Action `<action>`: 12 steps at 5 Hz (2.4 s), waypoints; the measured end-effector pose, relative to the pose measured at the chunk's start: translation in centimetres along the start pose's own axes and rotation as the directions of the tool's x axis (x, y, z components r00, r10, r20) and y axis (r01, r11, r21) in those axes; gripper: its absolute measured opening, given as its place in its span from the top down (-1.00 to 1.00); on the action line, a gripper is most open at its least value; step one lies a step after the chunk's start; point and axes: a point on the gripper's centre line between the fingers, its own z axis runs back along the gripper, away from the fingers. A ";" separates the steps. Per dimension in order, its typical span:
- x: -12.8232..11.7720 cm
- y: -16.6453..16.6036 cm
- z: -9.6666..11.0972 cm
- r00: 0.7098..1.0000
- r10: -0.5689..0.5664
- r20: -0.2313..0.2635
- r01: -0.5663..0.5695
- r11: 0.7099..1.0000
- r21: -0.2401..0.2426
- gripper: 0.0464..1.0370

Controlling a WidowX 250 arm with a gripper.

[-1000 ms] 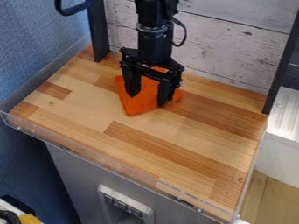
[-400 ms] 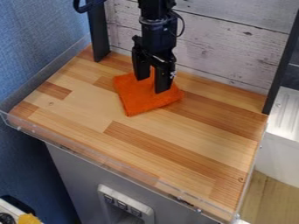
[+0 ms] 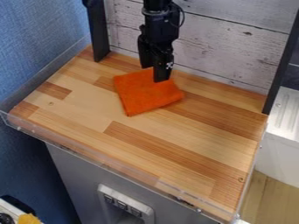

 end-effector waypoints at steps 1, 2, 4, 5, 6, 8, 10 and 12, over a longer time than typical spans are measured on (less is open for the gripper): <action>0.5 0.5 -0.3 0.998 -0.065 0.000 0.065 0.998 0.006 -0.25; 0.4 0.7 -0.7 0.995 -0.103 0.000 0.103 0.995 0.000 0.35; 0.1 1.3 -1.9 0.991 -0.137 0.001 0.137 0.991 0.002 0.96; 0.1 1.3 -2.0 0.989 -0.146 0.001 0.146 0.989 0.002 0.98; -0.2 1.0 -3.2 0.988 -0.152 -0.018 0.152 0.988 -0.024 0.98; -0.8 0.5 -3.7 0.987 -0.157 -0.037 0.155 0.987 -0.045 0.98; -3.0 0.2 -3.8 0.996 0.039 -0.082 -0.042 0.998 -0.038 0.98; -3.6 0.4 -2.6 0.953 0.290 -0.086 -0.289 0.957 0.024 0.63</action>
